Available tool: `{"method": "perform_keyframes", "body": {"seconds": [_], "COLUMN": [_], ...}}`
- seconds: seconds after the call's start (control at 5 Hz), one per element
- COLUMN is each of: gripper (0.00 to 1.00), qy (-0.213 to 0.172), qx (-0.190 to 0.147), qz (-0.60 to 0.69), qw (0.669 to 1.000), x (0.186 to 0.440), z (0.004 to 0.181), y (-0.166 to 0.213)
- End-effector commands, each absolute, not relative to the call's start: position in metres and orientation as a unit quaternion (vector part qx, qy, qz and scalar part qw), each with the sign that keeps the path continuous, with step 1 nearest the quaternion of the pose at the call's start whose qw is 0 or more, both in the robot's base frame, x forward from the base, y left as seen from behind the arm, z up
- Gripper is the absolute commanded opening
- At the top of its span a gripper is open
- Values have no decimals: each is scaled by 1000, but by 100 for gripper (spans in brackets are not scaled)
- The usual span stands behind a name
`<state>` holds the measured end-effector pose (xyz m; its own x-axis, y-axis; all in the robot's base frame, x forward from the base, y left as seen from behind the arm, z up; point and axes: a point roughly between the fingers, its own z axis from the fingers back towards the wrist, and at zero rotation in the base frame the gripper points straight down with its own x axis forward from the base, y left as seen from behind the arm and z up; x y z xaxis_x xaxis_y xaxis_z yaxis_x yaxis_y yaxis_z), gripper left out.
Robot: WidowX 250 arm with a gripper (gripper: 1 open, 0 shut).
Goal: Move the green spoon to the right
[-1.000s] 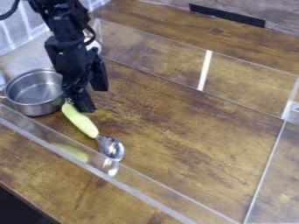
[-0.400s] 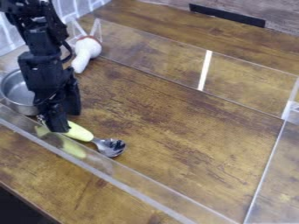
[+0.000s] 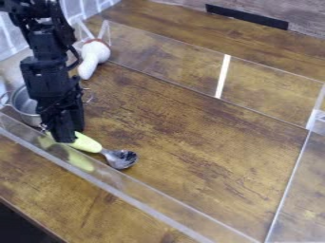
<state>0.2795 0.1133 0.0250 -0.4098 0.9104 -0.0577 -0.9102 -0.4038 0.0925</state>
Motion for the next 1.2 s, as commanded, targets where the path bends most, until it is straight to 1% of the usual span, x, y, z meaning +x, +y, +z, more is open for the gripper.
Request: {"method": "perform_keyframes", "body": {"seconds": [0.0, 0.2, 0.8, 1.0], "gripper": [0, 0, 0, 0], "qy": [42, 45, 55, 59], "qx": [3, 3, 0, 0], "qz": [872, 887, 889, 886], "qw": [488, 460, 454, 461], "x": [284, 287, 286, 287], "z": [29, 31, 34, 34], "y": [118, 114, 147, 143]}}
